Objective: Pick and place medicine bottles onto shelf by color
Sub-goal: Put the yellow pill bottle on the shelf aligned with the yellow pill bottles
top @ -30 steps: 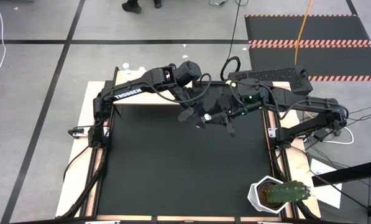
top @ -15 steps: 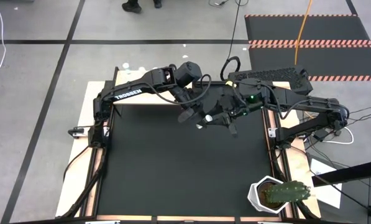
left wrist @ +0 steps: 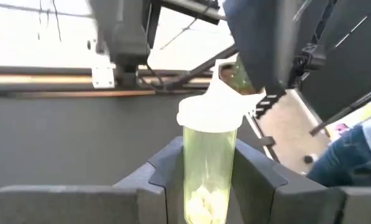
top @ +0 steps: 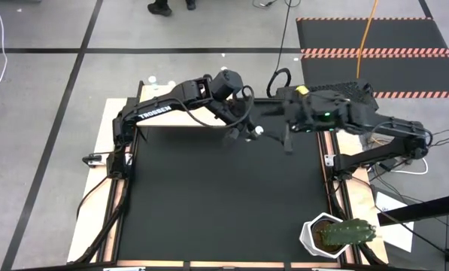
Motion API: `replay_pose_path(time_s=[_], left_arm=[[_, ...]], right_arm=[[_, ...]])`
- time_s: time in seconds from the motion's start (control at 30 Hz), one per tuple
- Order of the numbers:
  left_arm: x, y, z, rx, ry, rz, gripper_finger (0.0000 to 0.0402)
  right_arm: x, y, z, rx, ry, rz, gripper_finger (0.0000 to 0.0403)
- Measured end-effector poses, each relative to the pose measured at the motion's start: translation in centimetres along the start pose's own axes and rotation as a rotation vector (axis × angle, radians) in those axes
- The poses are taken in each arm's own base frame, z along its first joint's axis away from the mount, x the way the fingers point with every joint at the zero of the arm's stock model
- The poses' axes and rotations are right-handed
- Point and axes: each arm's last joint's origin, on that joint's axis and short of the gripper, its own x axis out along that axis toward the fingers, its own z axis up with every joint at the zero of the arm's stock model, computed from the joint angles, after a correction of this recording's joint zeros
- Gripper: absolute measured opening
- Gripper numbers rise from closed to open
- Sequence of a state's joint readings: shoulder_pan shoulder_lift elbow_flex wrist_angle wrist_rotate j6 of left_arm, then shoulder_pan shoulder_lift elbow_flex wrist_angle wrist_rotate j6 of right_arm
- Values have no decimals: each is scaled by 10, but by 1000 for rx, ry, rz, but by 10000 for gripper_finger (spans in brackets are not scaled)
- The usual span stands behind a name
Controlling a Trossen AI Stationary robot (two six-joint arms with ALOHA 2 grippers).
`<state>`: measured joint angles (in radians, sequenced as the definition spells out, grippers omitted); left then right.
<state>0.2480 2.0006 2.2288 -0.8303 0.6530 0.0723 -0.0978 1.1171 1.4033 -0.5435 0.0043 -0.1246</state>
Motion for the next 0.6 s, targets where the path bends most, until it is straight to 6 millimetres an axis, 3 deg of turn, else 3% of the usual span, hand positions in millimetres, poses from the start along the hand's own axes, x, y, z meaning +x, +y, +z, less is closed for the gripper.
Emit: replay_pose_path(time_s=[0.13,0.3,0.47,0.6], left_arm=[[-2,3,6,41,-54,12,117],[-19,9,11,43,-85,132,117],[-57,5,11,32,-64,253,117],[-82,0,1,4,6,366,117]], right_arm=[[-24,-5,4,-13,-44,-149,293],[-52,-8,-5,18,-56,-283,289],[-53,-3,-43,117,-60,-289,284],[-46,1,-78,205,-94,-286,284]])
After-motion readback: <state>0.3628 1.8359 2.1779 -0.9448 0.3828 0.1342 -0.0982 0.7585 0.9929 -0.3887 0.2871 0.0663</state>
